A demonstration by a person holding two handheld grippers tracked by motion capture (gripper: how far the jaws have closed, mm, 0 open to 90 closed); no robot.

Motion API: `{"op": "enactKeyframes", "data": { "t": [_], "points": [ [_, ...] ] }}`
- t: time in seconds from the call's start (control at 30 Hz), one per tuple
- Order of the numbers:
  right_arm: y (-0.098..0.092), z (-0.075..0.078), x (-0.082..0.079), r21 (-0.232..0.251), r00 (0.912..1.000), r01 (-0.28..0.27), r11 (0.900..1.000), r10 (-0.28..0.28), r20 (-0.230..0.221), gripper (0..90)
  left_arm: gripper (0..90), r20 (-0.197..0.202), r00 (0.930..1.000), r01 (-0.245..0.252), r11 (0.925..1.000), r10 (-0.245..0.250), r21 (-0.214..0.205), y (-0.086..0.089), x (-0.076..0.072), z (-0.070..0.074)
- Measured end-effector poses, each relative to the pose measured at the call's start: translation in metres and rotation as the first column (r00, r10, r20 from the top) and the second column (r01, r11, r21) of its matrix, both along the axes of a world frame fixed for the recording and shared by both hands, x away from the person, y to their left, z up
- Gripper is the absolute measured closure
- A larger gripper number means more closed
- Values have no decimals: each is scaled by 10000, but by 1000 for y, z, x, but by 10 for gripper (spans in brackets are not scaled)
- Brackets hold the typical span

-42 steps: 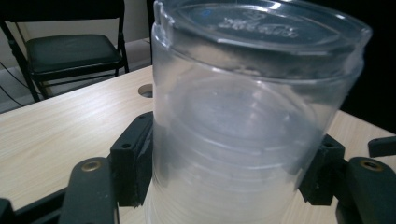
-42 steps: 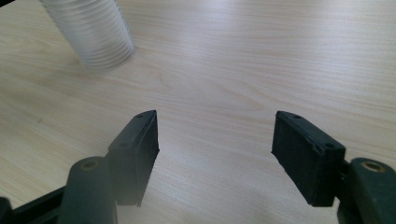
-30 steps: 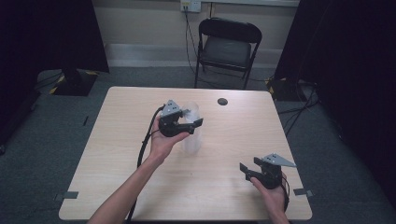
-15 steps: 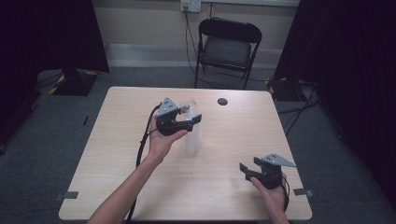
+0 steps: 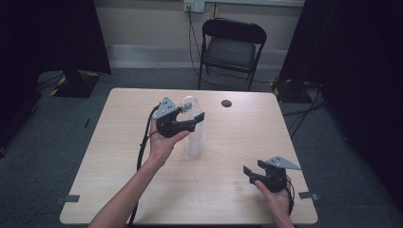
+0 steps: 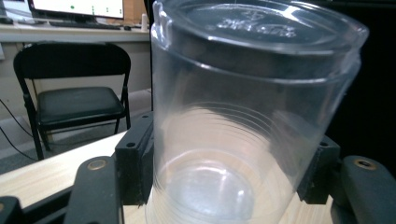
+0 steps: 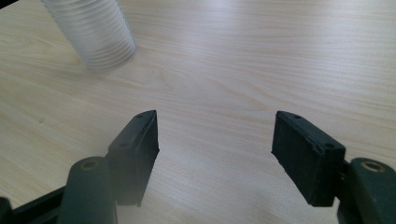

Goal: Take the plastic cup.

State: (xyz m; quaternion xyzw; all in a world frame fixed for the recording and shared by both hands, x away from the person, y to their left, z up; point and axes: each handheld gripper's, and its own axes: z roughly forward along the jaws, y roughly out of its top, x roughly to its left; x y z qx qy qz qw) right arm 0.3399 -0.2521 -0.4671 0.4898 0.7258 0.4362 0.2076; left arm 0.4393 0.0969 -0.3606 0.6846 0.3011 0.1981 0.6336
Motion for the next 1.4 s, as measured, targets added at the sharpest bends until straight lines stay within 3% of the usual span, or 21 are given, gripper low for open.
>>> {"op": "enactKeyframes", "data": {
  "t": [0.23,0.4,0.5,0.6,0.67,0.9,1.23,1.4],
  "points": [
    [2,1,-1,-26,9999,-97,9999,97,43,314,357,258,9996,-122,9998,126,-163,4,-6,9],
    [2,2,-1,24,9999,-96,10000,96,49,314,358,176,9995,-248,9987,256,-439,8,-11,14],
    [3,3,-2,43,9999,-121,9999,120,68,314,358,223,9995,-210,9988,220,-447,12,-15,18],
    [5,3,-2,11,9998,-181,9998,180,103,314,359,383,9988,-312,9994,316,-115,14,-19,21],
    [6,3,-2,13,9997,-222,9998,222,88,314,360,154,9997,-169,9998,172,-136,15,-21,22],
    [6,4,-3,9,9996,-226,9997,225,155,314,360,-33,9994,-338,9994,338,-84,26,-31,29],
    [10,6,-4,-2,9992,-306,9995,306,245,315,360,-540,9985,-28,9996,44,296,36,-45,29],
    [14,10,-6,-15,9983,-429,9991,430,392,314,360,-943,9950,337,9994,-329,70,40,-54,26]
  ]
}}
